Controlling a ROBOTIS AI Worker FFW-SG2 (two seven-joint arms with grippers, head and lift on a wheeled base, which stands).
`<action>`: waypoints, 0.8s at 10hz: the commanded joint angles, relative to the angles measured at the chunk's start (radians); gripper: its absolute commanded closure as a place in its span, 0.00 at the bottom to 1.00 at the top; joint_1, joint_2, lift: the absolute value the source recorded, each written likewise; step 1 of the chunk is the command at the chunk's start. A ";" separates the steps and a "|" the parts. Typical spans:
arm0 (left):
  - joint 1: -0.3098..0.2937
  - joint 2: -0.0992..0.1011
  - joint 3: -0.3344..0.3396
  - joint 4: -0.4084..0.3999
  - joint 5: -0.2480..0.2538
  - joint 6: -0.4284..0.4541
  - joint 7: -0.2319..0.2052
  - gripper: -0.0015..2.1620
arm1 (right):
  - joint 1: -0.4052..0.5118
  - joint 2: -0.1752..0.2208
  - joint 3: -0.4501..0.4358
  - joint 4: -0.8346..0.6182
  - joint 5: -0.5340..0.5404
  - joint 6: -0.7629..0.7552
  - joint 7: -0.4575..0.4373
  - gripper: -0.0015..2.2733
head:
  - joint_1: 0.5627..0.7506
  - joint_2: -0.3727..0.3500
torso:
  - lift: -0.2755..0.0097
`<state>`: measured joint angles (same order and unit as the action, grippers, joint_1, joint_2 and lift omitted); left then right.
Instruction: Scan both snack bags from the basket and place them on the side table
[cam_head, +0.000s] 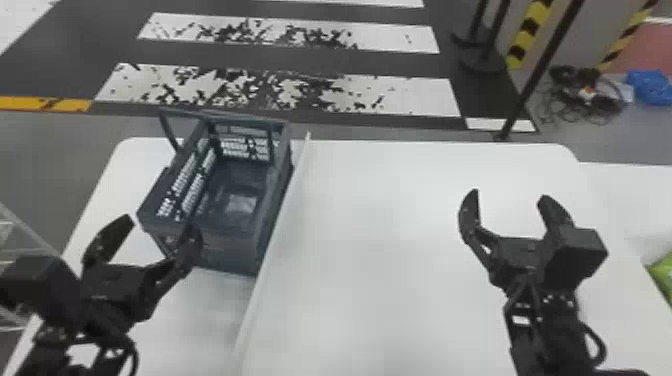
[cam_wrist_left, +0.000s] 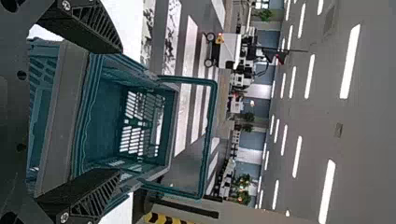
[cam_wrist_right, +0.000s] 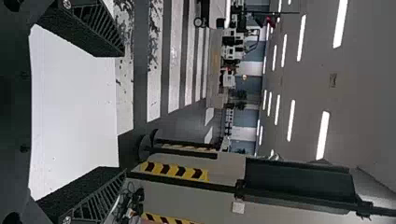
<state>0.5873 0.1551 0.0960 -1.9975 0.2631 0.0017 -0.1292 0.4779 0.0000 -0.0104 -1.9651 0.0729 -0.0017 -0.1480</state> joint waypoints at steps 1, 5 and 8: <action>0.002 0.000 -0.027 -0.014 -0.021 -0.015 0.008 0.04 | 0.027 0.001 0.055 0.023 0.025 -0.033 -0.012 0.03 | 0.70 0.51 | 0.70; 0.017 -0.020 -0.058 -0.026 -0.090 -0.045 -0.013 0.04 | 0.070 0.001 0.075 0.048 0.030 -0.051 -0.033 0.03 | 0.70 0.54 | 0.70; 0.020 -0.048 -0.050 -0.041 -0.111 -0.045 -0.035 0.04 | 0.085 0.001 0.075 0.045 0.025 -0.085 -0.036 0.03 | 0.70 0.52 | 0.70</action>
<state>0.6057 0.1121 0.0460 -2.0323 0.1549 -0.0436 -0.1641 0.5600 0.0000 0.0645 -1.9202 0.0997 -0.0761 -0.1841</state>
